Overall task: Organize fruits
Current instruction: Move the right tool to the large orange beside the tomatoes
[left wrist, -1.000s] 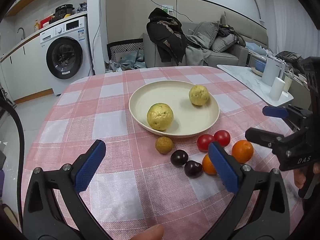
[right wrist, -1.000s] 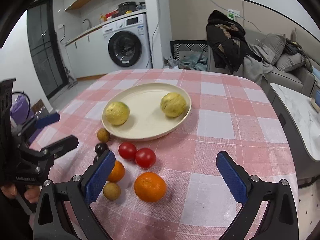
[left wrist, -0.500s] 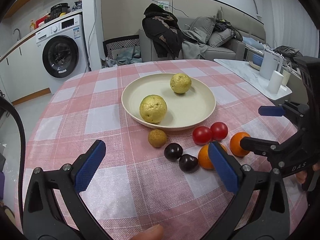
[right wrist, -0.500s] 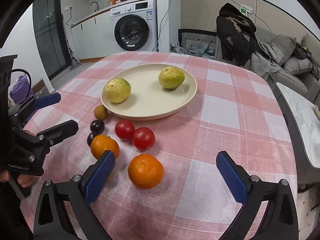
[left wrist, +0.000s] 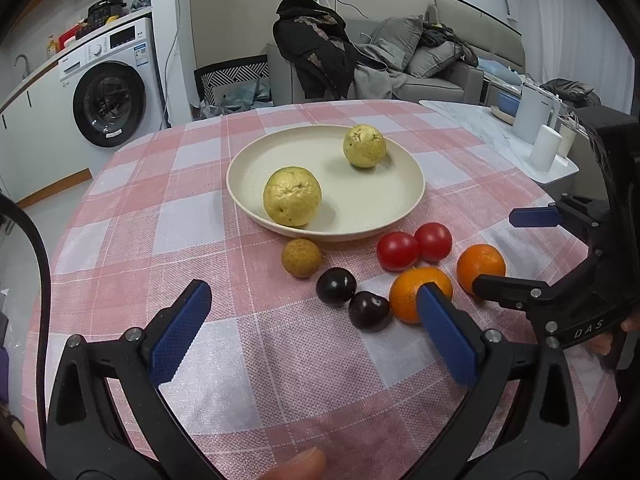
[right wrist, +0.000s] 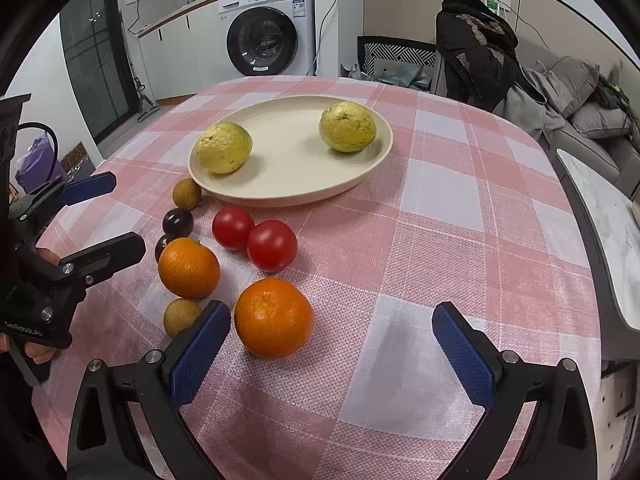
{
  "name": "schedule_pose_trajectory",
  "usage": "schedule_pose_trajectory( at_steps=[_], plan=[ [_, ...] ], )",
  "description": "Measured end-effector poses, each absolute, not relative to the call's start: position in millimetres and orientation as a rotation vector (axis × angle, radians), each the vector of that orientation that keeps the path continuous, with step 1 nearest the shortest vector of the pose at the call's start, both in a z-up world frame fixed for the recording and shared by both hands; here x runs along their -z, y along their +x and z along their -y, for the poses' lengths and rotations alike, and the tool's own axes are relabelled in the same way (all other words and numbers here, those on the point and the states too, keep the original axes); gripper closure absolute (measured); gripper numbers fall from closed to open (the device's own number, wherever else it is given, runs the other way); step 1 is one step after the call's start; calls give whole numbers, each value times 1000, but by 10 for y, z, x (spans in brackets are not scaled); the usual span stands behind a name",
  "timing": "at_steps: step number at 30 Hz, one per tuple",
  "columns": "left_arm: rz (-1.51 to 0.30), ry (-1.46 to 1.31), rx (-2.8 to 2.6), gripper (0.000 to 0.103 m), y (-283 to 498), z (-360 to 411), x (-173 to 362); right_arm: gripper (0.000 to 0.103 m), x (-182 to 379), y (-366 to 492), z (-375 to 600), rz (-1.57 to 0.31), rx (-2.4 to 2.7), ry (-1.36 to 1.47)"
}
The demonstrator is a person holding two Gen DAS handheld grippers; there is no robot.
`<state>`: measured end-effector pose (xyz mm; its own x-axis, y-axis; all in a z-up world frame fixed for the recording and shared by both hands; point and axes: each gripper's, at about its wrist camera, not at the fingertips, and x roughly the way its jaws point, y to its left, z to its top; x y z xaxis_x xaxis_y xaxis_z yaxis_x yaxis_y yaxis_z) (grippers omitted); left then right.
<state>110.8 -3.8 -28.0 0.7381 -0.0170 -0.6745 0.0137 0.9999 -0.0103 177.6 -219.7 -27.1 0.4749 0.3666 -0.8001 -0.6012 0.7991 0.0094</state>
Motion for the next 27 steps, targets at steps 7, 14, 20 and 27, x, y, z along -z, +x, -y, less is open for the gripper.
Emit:
schedule_pose_trajectory(
  at_steps=[7, 14, 20, 27],
  plan=[
    [-757, 1, 31, 1, 1118, 69, 319, 0, 354, 1782, 2177, -944, -614, -289],
    [-767, 5, 42, 1, 1112, 109, 322, 8, 357, 1742, 2167, -954, -674, -262],
    [-771, -12, 64, 1, 1102, 126, 318, 42, 308, 1727, 2173, -947, -723, -232],
    [-778, -52, 105, 1, 1103, 171, 302, 61, 263, 1705, 2178, -944, -766, -198]
  ],
)
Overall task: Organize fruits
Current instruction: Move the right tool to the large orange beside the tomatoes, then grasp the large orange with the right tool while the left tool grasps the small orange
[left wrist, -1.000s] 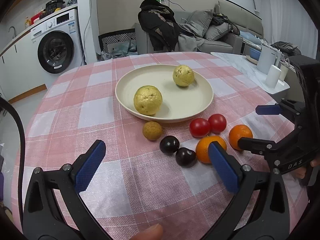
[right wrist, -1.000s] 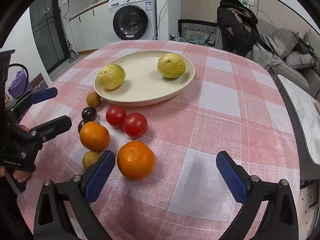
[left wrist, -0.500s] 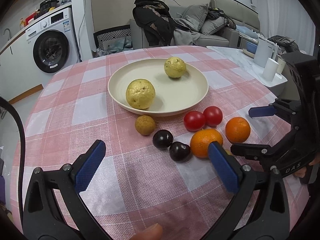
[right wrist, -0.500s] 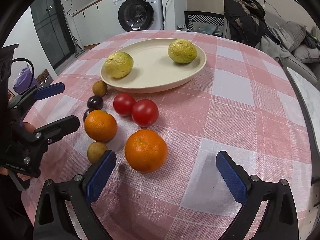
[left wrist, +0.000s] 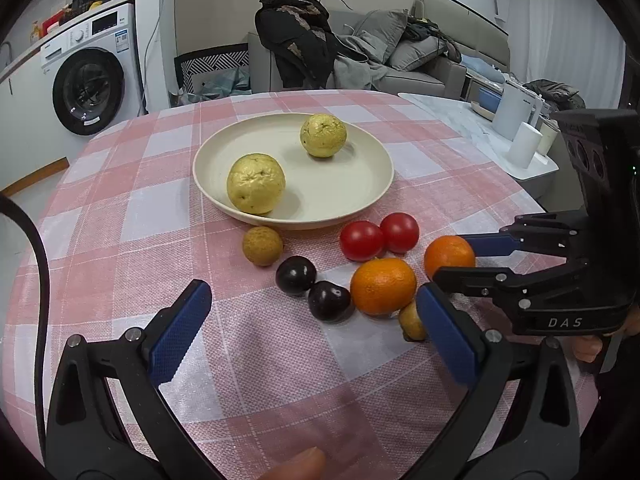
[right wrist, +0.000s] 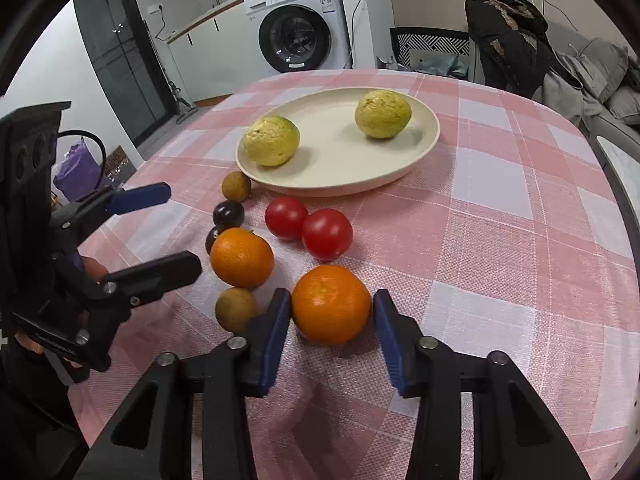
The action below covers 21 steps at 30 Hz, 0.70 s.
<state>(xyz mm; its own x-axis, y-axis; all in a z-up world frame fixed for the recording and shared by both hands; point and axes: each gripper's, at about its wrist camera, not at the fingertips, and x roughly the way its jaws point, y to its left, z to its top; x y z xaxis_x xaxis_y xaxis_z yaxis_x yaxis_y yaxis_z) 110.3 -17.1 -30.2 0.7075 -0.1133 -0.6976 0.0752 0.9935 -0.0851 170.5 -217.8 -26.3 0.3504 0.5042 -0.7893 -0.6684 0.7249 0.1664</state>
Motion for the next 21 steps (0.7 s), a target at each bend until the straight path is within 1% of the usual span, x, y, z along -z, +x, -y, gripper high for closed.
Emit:
schedule_pose_trajectory(
  at_steps=[13, 15, 17, 18, 19, 20, 21],
  plan=[
    [-784, 24, 116, 1, 1166, 472, 303, 62, 201, 1696, 2245, -919, -743, -201],
    [-780, 12, 119, 3, 1169, 478, 292, 62, 198, 1698, 2253, -917, -740, -199],
    [-784, -1, 136, 11, 1183, 468, 287, 62, 194, 1695, 2253, -915, -740, -201],
    [-786, -7, 142, 13, 1187, 464, 288, 62, 192, 1694, 2254, -915, -739, -202],
    [-786, -13, 146, 17, 1190, 456, 289, 62, 192, 1689, 2259, -915, -738, -201],
    [-785, -19, 148, 23, 1196, 449, 289, 62, 193, 1692, 2259, -915, -737, -201],
    [-786, -26, 152, 25, 1200, 444, 288, 62, 194, 1692, 2256, -915, -737, -202]
  ],
)
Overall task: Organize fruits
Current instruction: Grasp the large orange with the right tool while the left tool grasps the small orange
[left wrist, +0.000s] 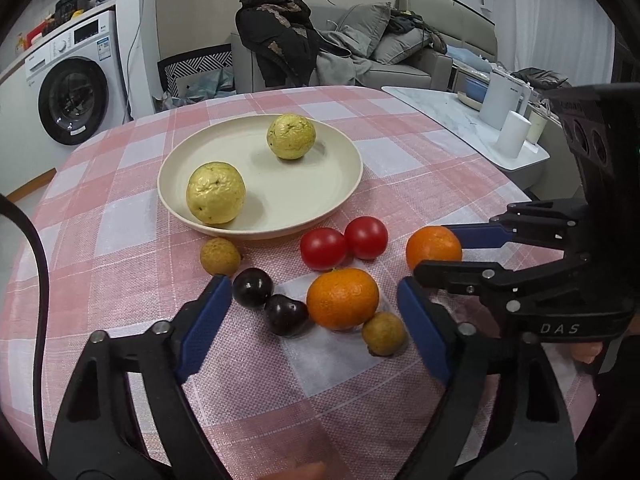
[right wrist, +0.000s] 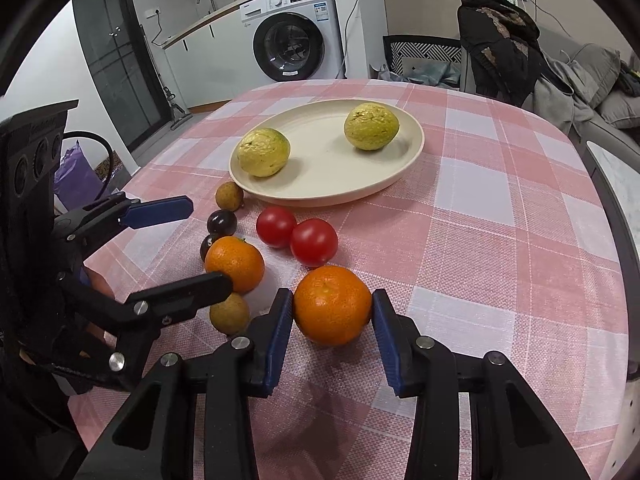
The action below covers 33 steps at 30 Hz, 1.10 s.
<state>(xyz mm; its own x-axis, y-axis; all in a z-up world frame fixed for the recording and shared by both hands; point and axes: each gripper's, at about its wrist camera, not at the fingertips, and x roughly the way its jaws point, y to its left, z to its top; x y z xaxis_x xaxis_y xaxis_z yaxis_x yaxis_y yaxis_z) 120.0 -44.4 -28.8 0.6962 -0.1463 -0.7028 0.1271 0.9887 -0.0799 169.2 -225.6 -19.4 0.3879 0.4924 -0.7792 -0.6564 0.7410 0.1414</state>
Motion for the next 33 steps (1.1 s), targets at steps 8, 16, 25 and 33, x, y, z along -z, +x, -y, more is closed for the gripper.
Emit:
schedule_pose_trajectory(
  at_steps=[8, 16, 25, 33],
  plan=[
    [-783, -28, 211, 43, 1187, 473, 292, 62, 203, 1690, 2244, -917, -737, -207],
    [-796, -13, 235, 55, 1200, 535, 341, 62, 184, 1673, 2244, -913, -743, -206],
    [-796, 15, 227, 55, 1217, 567, 365, 62, 175, 1656, 2233, -913, -746, -210],
    [-788, 6, 244, 69, 1214, 560, 369, 62, 166, 1657, 2242, -910, -742, -207]
  ],
)
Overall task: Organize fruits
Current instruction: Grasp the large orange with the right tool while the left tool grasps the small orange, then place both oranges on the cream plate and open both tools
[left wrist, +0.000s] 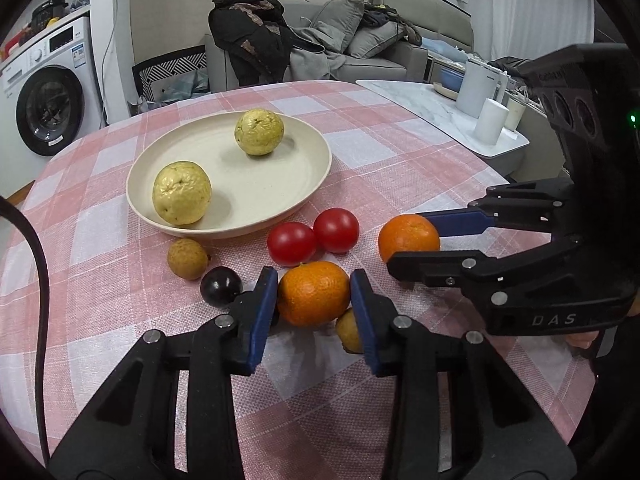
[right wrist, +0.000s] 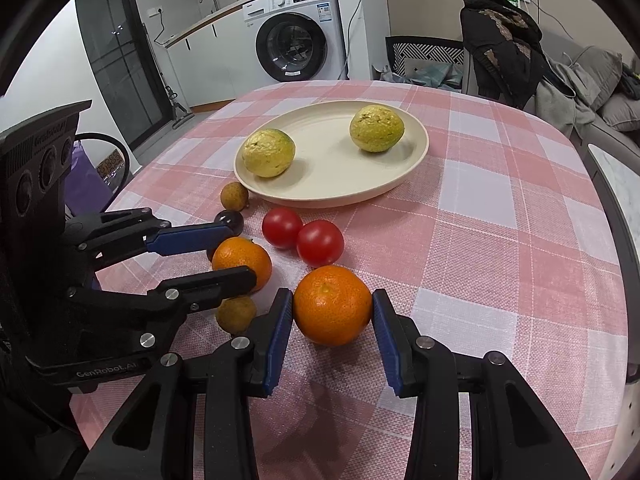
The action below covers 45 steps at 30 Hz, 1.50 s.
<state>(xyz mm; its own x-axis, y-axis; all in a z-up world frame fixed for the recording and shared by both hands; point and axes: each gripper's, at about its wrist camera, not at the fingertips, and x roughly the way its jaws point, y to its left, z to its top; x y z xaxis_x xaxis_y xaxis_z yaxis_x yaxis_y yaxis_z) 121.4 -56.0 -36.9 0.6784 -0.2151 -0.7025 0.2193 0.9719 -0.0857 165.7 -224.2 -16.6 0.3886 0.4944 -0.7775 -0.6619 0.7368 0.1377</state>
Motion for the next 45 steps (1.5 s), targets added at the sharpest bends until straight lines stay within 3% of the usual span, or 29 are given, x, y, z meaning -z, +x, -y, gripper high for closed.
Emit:
schedule_pose_trajectory(
  at_steps=[15, 28, 45],
  plan=[
    [-709, -33, 255, 69, 1055, 463, 195, 62, 122, 1667, 2290, -890, -734, -190],
    [-634, -74, 169, 69, 1024, 120, -63, 62, -158, 1643, 2407, -741, -720, -67],
    [-595, -72, 123, 69, 1386, -6, -246, 62, -240, 1855, 2181, -725, -700, -56]
  ],
)
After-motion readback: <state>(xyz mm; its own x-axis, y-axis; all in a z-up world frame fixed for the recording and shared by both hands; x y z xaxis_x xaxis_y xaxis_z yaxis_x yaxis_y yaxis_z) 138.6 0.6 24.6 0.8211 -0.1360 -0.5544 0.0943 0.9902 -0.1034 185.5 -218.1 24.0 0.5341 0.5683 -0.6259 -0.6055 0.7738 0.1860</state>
